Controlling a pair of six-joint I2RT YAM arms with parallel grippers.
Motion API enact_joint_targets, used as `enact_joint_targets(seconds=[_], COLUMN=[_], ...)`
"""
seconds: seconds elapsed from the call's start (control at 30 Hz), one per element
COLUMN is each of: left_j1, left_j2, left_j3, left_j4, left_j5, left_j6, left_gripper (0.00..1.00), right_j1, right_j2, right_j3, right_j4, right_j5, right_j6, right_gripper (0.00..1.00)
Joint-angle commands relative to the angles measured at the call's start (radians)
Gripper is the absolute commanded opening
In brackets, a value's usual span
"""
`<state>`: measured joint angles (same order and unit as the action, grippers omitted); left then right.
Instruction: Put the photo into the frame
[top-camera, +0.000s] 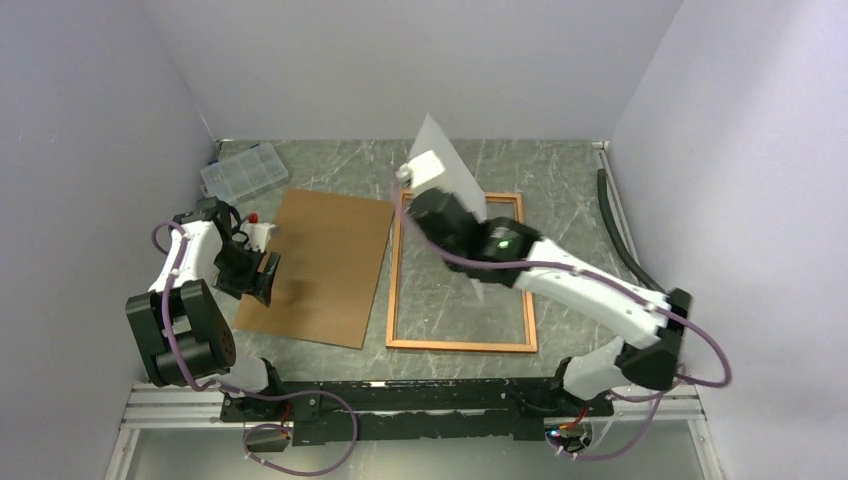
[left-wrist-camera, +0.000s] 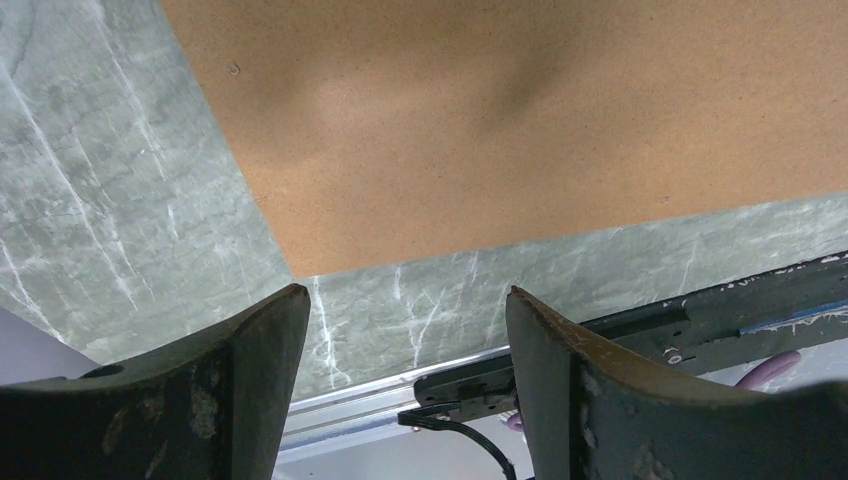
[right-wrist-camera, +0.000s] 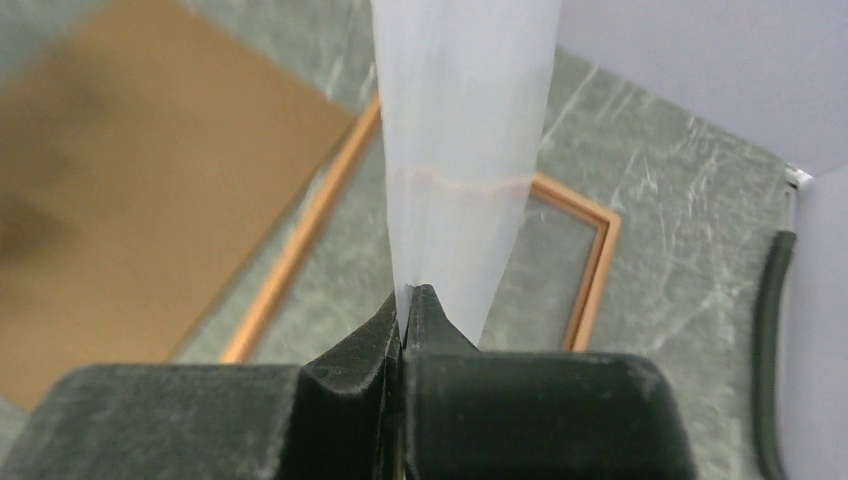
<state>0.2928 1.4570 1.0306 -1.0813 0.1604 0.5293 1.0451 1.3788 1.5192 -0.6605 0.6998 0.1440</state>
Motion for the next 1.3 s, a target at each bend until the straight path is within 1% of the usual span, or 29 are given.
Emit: enact_joint_targets(seconds=[0.0,0.07,0.2,0.37,0.47,0.63,0.83,1.07,1.27], left_j1=[-0.003,-0.002,-0.002,-0.002,-0.003,-0.003,-0.001,-0.003,-0.002], left_j2=[-0.011,-0.012,-0.016,-0.014,-0.017,-0.014,-0.006,-0.006,-0.001], left_j3=[0.039,0.040,0.038,0.037,0.033,0.026,0.031,0.031,0.022], left_j4=[-0.013,-0.015,-0.013,-0.014,-0.013,-0.006,-0.005,-0.012,-0.004], left_j5=[0.022,0.028,0.032,0.038,0.044,0.043,0.050,0.063,0.064], left_j6=[-0.014,-0.016,-0.013,-0.015,-0.017,-0.017,-0.023,-0.022,-0.024], left_gripper=[0.77,0.77,0.77,0.77,0.77,0.77,0.77,0.77,0.76], right_j1=[0.104,0.144,0.216,0.303,0.327,0.349,0.359,0.366,0.366], right_j2=[0.118,0.157,0.181,0.182,0.184,0.177,0.189,0.203,0.201], right_j3=[-0.002,-0.017,-0.080,-0.170,-0.214,-0.272,-0.334,-0.421,-0.467], right_j4=[-0.202,-0.246,-0.247,-0.218,-0.218,-0.212,-0.186,-0.091,-0.008], right_j5=[0.090,0.106,0.071,0.008,-0.025,-0.061,-0.039,-0.018,0.029], right_j6=[-0.023,0.018,0.042,0.004,-0.019,-0.071,-0.166,-0.309,-0.380], right_gripper=[0.00,0.00,0.00,0.00,0.00,0.00,0.00,0.00,0.00])
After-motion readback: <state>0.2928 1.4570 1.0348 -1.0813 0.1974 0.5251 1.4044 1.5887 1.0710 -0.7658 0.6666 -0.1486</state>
